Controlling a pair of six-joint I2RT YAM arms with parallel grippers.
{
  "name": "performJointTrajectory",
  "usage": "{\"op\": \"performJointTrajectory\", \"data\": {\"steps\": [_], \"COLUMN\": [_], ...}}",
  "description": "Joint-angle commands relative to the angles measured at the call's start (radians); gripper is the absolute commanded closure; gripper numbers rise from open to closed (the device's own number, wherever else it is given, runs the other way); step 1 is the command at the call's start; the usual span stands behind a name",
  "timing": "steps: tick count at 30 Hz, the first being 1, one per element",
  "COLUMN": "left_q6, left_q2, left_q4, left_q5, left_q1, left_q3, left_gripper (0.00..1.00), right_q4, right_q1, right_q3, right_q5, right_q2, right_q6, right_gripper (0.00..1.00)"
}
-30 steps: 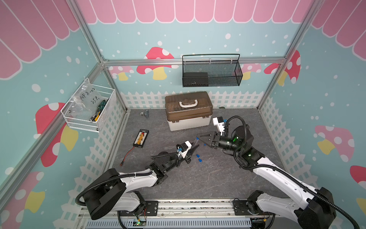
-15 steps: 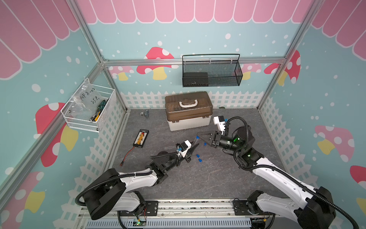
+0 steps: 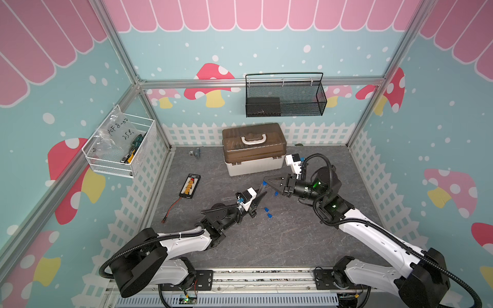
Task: Insert stoppers into test tubes
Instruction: Insert the stopper into the test tube.
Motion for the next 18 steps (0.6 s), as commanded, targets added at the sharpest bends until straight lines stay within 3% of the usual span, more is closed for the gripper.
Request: {"op": "performJointTrajectory", "data": {"steps": [1, 12, 15, 18], "left_q6": [0.056, 0.073, 0.076, 0.001], "left_q2": [-0.099, -0.127, -0.14, -0.148], "left_q4": [0.262, 0.205, 0.068, -0.152], "left_q5": [0.084, 0.0, -0.038, -0.078], "left_q1": [-0.021, -0.02, -0.017, -0.002], "left_q3": [0.115, 0.076, 0.083, 0.086], "left_gripper": [1.0, 1.0, 1.0, 1.0], "right_q4": [-0.369, -0.443, -0.448, -0.468], "right_q1": [0.031, 0.027, 0.0, -0.03], "right_q3": [-0.081, -0.04, 0.061, 0.223], "right_q5": [0.005, 0.026, -0.024, -0.065], "right_q2": [0.083, 0.063, 0.045, 0.011], "right_q6": [-0.027, -0.074, -0.11, -0.179], "right_gripper": [0.81, 0.75, 0.69, 0.59]}}
